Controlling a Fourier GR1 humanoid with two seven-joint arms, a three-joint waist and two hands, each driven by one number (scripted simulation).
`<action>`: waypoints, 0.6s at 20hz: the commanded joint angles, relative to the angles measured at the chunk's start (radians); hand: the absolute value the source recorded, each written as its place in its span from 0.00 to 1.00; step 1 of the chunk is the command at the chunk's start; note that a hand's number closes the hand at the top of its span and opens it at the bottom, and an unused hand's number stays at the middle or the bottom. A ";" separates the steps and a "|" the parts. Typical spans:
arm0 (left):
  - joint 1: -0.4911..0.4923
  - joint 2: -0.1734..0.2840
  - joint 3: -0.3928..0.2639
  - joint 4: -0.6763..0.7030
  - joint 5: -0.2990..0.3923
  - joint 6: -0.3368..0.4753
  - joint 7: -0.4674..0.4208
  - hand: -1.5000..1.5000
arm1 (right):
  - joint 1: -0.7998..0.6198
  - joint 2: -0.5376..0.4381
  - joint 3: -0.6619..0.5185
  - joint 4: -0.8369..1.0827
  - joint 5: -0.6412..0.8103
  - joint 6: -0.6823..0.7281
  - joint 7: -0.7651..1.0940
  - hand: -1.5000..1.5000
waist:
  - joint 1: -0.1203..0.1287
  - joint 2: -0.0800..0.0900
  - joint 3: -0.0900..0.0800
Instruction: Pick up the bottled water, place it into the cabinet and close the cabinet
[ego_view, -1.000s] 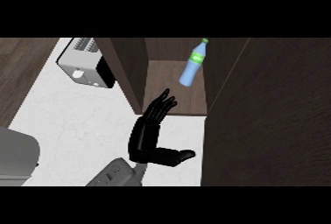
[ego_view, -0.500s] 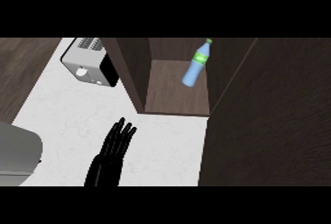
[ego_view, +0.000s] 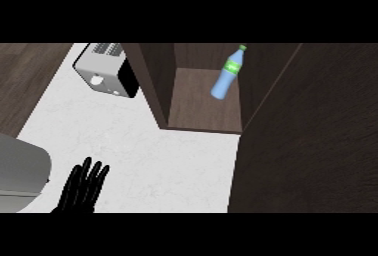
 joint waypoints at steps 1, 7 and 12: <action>0.069 0.092 0.066 -0.056 0.039 -0.066 -0.039 0.00 | -0.064 -0.019 0.090 -0.198 0.155 -0.009 0.149 1.00 | 0.008 0.008 -0.002; 0.184 0.222 0.125 -0.084 0.063 -0.202 -0.112 0.00 | -0.179 0.016 0.221 -0.128 0.084 -0.039 0.313 1.00 | 0.036 0.020 0.000; 0.205 0.270 0.149 -0.066 0.079 -0.279 -0.127 0.00 | -0.367 0.004 0.221 -0.116 0.060 0.001 0.394 1.00 | 0.074 0.029 -0.003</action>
